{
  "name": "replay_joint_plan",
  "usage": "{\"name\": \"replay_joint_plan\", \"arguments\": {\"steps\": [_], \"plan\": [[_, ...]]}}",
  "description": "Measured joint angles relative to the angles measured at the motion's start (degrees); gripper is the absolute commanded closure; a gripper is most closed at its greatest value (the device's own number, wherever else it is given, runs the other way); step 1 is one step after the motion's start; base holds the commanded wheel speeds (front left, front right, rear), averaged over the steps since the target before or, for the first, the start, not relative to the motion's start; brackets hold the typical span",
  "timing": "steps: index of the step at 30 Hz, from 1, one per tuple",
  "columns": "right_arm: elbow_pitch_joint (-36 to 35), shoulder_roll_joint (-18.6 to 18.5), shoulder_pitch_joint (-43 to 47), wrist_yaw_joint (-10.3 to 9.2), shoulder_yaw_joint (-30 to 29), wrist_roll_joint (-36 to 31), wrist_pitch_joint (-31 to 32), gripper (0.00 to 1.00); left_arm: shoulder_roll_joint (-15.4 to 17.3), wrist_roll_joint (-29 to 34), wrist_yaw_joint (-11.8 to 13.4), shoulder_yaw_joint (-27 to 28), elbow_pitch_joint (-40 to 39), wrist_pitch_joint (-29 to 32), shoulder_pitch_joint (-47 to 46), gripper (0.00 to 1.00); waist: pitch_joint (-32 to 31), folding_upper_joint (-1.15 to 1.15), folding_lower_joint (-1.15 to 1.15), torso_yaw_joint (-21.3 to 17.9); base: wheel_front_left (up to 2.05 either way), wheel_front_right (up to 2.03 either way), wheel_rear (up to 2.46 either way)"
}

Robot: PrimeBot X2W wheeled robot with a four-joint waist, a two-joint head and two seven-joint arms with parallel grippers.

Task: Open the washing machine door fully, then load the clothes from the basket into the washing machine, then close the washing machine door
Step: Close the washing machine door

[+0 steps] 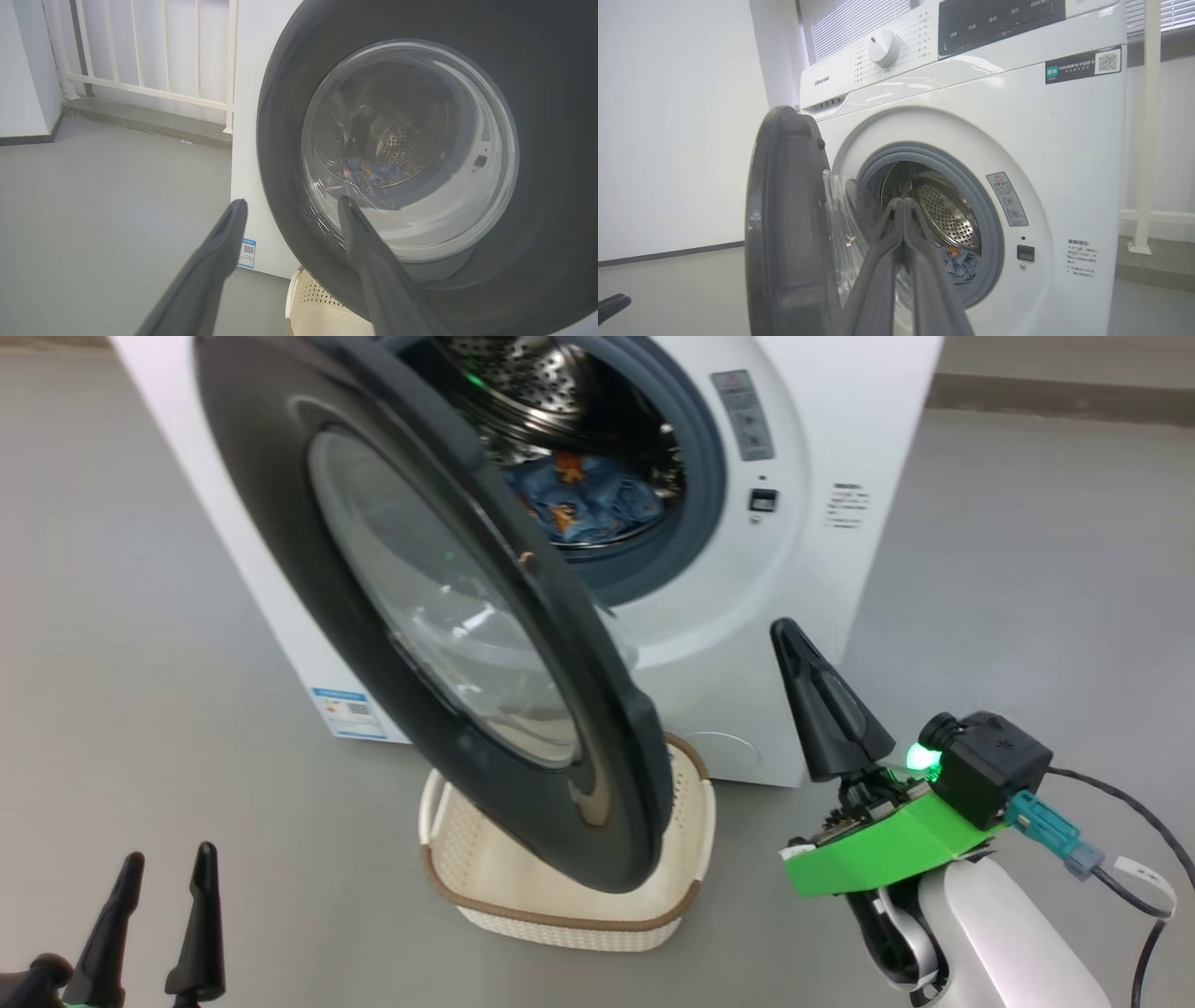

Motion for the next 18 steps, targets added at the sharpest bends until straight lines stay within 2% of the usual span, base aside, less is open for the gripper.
{"name": "replay_joint_plan", "arguments": {"steps": [5, 10, 14, 18], "plan": [[-5.8, 0.0, -0.3, 0.0, 2.9, 0.0, 0.0, 1.0, -0.6, 0.0, 0.0, -0.2, 0.3, 0.0, 0.0, 0.0, -0.9, 0.0, 0.0, 2.5, 0.0, 0.0, 0.0], [-6.9, -0.1, -0.3, 0.0, 8.8, 0.0, 0.0, 1.0, -0.9, 0.1, 0.0, -0.3, 0.4, 0.0, 0.0, 0.0, -1.4, 0.0, 0.0, 3.9, 0.0, 0.0, 0.0], [-4.5, -0.2, -0.3, 0.01, 14.2, 0.0, 0.0, 1.0, -0.9, 0.1, 0.0, -0.3, 0.5, 0.0, 0.0, 0.0, -1.6, 0.0, 0.0, 4.9, 0.0, 0.0, 0.0], [1.2, -0.9, -0.4, 0.07, 18.3, 1.4, 0.0, 1.0, -0.9, 0.1, 0.0, -0.4, 0.5, 0.0, 0.0, 0.0, -1.6, 0.0, 0.0, 5.5, 0.0, 0.0, 0.0]]}}
